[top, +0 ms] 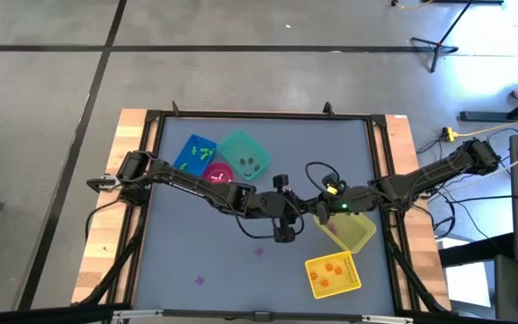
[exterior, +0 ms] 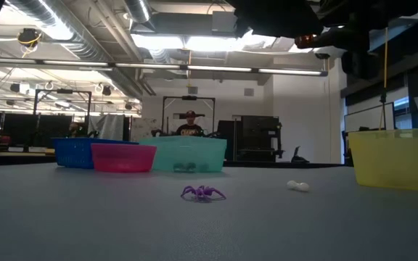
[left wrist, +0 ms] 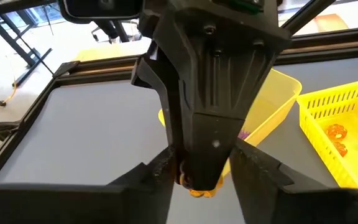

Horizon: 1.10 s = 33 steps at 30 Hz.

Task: Sort Halloween decoration
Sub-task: Put the orange pumpkin toy into the yellow bin

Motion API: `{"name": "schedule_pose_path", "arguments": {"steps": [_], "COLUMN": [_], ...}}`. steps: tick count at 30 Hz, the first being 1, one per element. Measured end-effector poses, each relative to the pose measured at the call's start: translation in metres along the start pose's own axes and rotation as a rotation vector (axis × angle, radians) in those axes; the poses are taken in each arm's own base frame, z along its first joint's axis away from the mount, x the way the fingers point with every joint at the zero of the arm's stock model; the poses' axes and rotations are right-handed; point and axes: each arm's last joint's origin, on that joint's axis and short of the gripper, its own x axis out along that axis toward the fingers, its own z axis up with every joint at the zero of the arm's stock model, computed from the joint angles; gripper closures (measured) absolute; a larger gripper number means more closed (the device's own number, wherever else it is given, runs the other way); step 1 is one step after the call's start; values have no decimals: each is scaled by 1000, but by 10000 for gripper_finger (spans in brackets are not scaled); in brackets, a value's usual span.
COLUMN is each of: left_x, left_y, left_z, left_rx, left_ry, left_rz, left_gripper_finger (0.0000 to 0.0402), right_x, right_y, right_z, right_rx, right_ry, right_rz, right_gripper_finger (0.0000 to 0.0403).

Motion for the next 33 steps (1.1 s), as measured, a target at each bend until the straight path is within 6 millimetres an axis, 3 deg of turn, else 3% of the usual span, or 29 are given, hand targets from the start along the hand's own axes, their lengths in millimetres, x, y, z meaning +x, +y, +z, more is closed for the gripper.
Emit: {"name": "schedule_pose_path", "arguments": {"steps": [10, 17, 27, 33], "left_x": [0, -1, -2, -2], "left_y": [0, -2, -3, -3], "left_z": [0, 0, -1, -4], "left_rx": [1, 3, 6, 16], "left_ry": [5, 7, 12, 39], "left_rz": [-1, -5, -10, -10], "left_gripper_finger": [199, 196, 195, 195], "right_x": [0, -1, -4, -6], "right_y": [-4, -12, -8, -2], "right_z": [-2, -8, -20, -43], "right_rx": [-44, -105, -147, -190], "right_ry": [25, 142, 517, 660], "right_rz": [-40, -88, 107, 148], "right_gripper_finger": [340, 340, 340, 340]}}
